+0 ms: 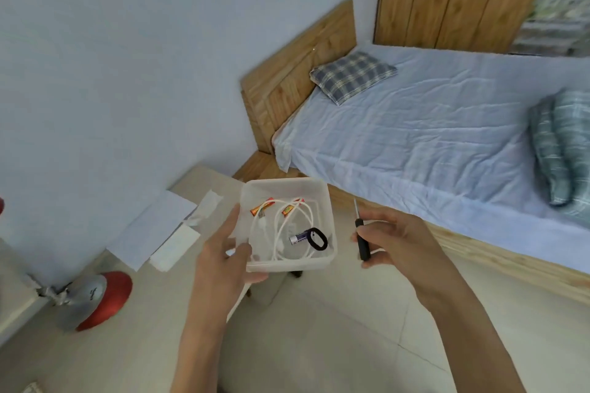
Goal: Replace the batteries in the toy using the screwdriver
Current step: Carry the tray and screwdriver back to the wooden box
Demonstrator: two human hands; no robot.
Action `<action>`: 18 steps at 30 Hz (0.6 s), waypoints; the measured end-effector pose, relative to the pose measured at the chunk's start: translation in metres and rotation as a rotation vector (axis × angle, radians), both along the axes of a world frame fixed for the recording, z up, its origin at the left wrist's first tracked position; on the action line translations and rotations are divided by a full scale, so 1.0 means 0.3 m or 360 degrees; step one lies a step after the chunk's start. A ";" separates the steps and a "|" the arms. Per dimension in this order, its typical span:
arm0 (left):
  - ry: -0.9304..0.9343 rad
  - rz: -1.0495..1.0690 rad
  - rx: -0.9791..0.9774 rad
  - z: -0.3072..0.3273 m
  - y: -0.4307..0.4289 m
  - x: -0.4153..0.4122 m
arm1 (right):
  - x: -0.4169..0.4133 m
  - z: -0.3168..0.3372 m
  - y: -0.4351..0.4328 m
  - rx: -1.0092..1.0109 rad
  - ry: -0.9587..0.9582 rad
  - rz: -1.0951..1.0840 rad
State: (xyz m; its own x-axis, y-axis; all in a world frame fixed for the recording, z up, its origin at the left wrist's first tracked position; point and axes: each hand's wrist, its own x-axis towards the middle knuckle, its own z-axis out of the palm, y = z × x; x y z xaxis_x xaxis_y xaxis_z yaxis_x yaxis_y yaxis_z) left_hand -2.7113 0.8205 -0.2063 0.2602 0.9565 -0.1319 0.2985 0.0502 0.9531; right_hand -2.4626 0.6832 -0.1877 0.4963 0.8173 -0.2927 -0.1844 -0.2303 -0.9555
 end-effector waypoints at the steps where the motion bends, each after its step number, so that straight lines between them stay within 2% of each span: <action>1: -0.0015 -0.0053 0.0018 0.014 -0.032 0.058 | 0.038 0.007 -0.055 0.0015 0.0004 -0.0047; 10: -0.0010 -0.0635 0.0108 0.061 -0.460 0.699 | 0.495 0.022 -0.714 0.0081 -0.0015 -0.0488; 15: -0.0110 -0.0849 0.0024 0.011 -0.774 1.111 | 0.744 0.020 -1.168 0.0094 -0.0036 -0.0890; 18: -0.0062 -0.1053 0.0093 0.008 -0.973 1.325 | 0.853 0.016 -1.422 0.0085 -0.0043 -0.1130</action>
State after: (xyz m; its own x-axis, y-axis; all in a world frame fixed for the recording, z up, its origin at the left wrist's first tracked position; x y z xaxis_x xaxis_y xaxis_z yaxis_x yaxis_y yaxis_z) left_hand -2.3138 0.5287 -0.2040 0.7984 0.5988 -0.0632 0.2141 -0.1842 0.9593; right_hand -2.2068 0.2566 -0.1828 0.9207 0.3068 -0.2413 -0.2485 -0.0159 -0.9685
